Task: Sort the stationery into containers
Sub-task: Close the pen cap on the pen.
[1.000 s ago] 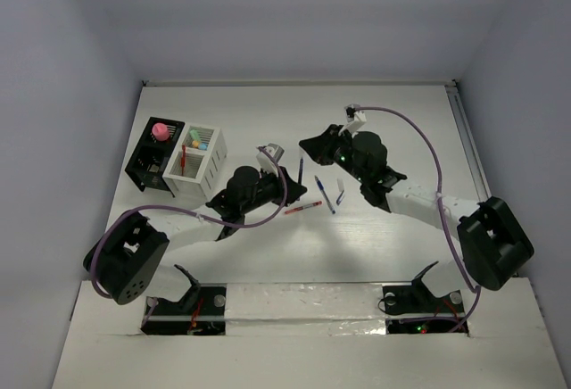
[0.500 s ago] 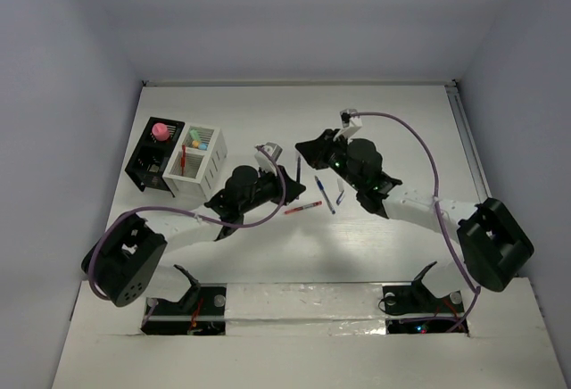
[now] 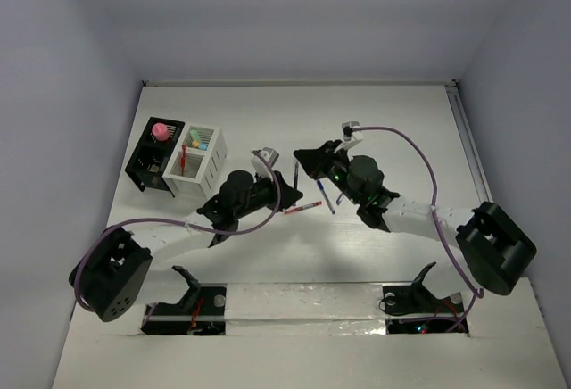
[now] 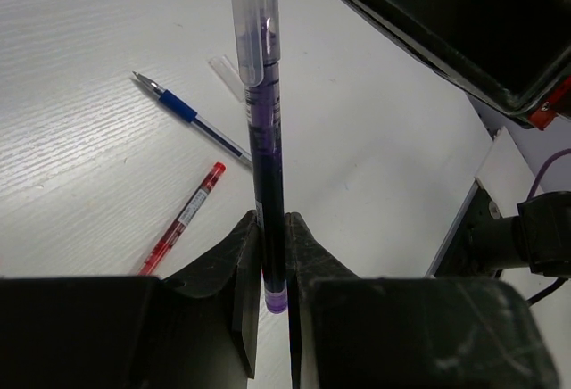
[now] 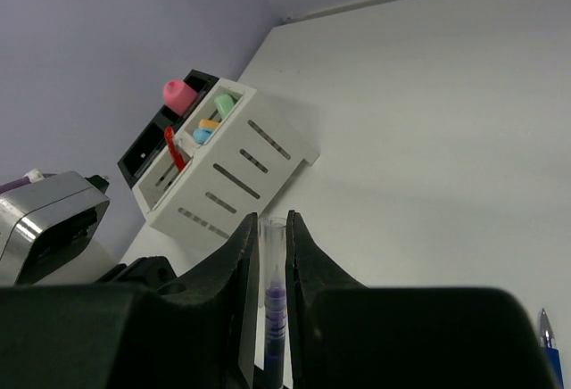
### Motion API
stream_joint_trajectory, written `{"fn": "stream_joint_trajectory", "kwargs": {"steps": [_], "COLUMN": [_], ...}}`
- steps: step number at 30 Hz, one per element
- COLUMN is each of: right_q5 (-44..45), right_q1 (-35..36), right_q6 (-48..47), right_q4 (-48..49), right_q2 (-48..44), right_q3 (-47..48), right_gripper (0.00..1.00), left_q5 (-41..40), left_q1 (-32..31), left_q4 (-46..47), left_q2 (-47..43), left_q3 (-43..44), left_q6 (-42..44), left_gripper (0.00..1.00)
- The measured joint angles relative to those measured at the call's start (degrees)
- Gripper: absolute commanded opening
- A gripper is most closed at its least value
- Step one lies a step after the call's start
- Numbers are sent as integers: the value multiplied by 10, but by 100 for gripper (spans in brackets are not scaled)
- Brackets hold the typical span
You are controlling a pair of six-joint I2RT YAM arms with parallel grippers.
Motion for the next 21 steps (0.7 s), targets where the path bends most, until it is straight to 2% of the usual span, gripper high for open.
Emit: {"fn": "stream_joint_trajectory", "kwargs": {"steps": [9,15,21], "right_q5": [2,25,49], "right_q1": [32,67,87], "right_q6": [0,15,37], "right_q4": [3,40,74], "right_q2": [-30,-71,-83], "right_q3": [-33,-78,-111], "right_gripper": [0,0,0], "left_q5": [38,79,132], "left_q1": [-3,-7,-1], "left_q4": [-68,-129,-164], "left_q2": [-40,-95,-103], "left_q3": [0,1,11], "left_q6": [-23,-33,-54], "left_gripper": [0,0,0]}}
